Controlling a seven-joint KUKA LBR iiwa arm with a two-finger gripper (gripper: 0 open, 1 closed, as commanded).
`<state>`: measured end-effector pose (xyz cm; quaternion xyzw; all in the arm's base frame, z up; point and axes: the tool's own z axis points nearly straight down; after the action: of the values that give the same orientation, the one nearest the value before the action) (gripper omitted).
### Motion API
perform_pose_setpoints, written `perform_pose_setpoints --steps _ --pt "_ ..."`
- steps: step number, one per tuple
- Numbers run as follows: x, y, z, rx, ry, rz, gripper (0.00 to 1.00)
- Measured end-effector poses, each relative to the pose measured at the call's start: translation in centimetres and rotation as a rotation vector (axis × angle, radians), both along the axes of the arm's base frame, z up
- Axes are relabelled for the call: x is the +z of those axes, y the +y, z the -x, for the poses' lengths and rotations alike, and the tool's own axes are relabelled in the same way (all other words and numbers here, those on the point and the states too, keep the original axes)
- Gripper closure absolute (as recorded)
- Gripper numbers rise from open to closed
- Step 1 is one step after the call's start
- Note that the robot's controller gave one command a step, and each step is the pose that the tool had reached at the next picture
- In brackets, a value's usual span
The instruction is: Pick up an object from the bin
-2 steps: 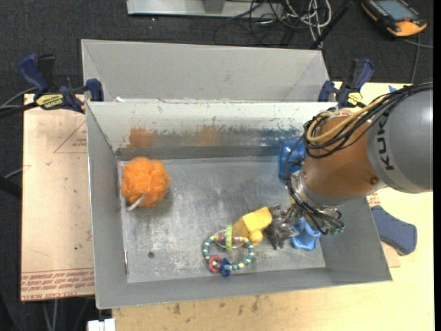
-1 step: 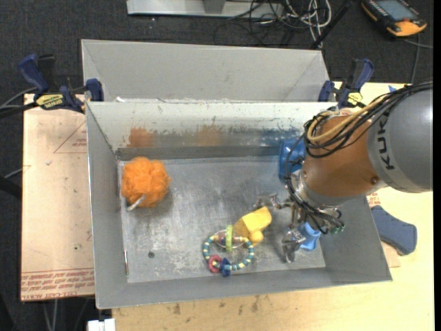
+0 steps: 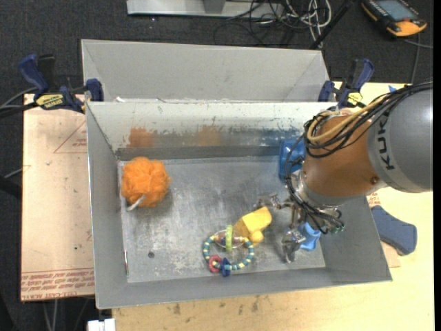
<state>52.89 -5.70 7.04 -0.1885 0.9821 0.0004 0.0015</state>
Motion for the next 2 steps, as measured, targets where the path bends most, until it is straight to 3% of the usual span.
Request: perform_pose_setpoints --steps 1,2 --pt "0.21 8.76 -4.63 0.280 -0.001 0.001 1.00" --pt "0.21 8.76 -4.63 0.280 -0.001 0.001 1.00"
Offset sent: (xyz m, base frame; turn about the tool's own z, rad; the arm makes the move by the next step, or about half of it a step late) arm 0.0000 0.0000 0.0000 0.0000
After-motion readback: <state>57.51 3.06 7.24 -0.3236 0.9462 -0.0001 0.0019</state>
